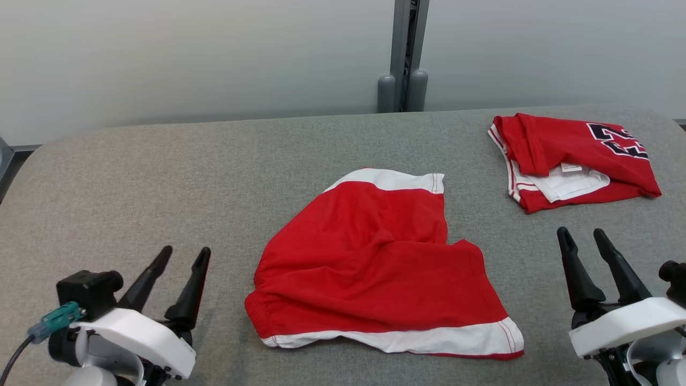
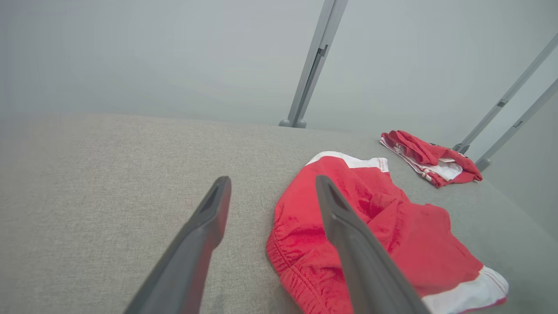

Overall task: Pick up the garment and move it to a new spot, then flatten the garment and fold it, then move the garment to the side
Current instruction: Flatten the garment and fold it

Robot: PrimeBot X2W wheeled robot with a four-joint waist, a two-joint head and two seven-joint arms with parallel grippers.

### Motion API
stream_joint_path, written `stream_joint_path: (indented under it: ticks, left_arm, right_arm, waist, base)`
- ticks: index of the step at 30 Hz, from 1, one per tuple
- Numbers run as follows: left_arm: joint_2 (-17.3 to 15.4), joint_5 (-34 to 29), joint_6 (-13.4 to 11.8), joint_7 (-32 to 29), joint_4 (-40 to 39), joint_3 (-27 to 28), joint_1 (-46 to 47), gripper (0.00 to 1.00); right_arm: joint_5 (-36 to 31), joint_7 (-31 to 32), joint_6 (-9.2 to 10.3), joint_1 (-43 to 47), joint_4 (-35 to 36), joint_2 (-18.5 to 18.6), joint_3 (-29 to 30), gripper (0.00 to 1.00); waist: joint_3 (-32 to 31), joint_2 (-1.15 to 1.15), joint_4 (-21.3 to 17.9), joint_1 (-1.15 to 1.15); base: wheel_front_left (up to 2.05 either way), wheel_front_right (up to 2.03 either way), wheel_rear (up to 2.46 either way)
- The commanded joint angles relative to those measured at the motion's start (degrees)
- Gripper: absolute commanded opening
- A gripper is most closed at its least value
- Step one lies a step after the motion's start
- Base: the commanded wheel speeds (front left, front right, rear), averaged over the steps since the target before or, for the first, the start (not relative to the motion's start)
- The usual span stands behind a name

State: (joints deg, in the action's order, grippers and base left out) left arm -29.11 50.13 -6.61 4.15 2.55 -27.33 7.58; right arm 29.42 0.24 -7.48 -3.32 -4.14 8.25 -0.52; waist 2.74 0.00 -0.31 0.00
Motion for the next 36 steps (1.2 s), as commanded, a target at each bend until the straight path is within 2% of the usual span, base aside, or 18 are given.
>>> stream_joint_path:
  ticks: [1, 6, 7, 9, 15, 19, 23, 31, 36]
  left_arm:
    - [-0.7, -1.1, -1.3, 1.5, -1.4, 1.1, -0.5, 1.0]
    - [-0.6, -3.8, -4.3, 8.6, -4.6, 5.2, -2.5, 1.0]
    - [-0.7, -5.0, -5.5, 9.5, -4.0, 5.9, -3.5, 1.0]
    - [1.0, -6.6, -6.8, 10.5, -3.6, 7.1, -4.9, 1.0]
    - [4.5, -12.4, -6.5, 11.1, -2.4, 10.7, -7.4, 1.0]
    - [8.2, -17.9, -5.2, 11.0, -2.1, 14.3, -9.5, 1.0]
    - [11.3, -21.9, -2.8, 11.0, -0.9, 16.4, -10.9, 1.0]
    - [15.0, -26.1, 1.0, 11.1, 1.4, 19.8, -11.6, 1.0]
    - [16.6, -27.6, 2.5, 11.1, 2.8, 21.1, -11.7, 1.0]
  right_arm:
    - [-0.6, -1.4, -0.04, -0.9, 0.5, -0.1, 0.2, 1.0]
    - [-2.4, -6.4, -0.04, -2.1, 0.1, -1.0, -0.4, 1.0]
    - [-3.4, -7.5, -0.04, -2.2, -0.4, -1.0, -0.9, 1.0]
    - [-4.9, -9.6, -0.03, -2.1, -1.8, -1.4, -1.0, 1.0]
    - [-9.2, -13.8, -0.04, -1.7, -4.7, -1.5, -1.9, 1.0]
    - [-11.1, -15.2, -0.03, -1.0, -5.5, -1.6, -2.6, 1.0]
    - [-11.2, -15.5, -0.03, 0.1, -4.1, -1.7, -2.5, 1.0]
    - [-10.9, -15.4, -0.03, 1.2, -3.2, -0.5, -2.9, 1.0]
    - [-10.4, -15.5, -0.03, 1.3, -3.3, -0.5, -3.2, 1.0]
  waist:
    - [-0.1, 0.0, 0.1, 0.0]
    - [-0.6, 0.0, -0.3, 0.0]
    - [-0.8, 0.0, -0.5, 0.0]
    - [-1.0, 0.0, -0.8, 0.0]
    - [-1.4, 0.0, -0.9, 0.0]
    - [-1.9, 0.0, -0.7, 0.0]
    - [-2.2, 0.0, -0.4, 0.0]
    - [-2.3, 0.0, -0.4, 0.0]
    - [-2.3, 0.0, -0.5, 0.0]
  base:
    - [0.0, 0.0, 0.0]
    - [0.0, 0.0, 0.0]
    - [0.0, 0.0, 0.0]
    - [0.0, 0.0, 0.0]
    - [0.0, 0.0, 0.0]
    - [0.0, 0.0, 0.0]
    - [0.0, 0.0, 0.0]
    - [0.0, 0.0, 0.0]
    - [0.0, 0.0, 0.0]
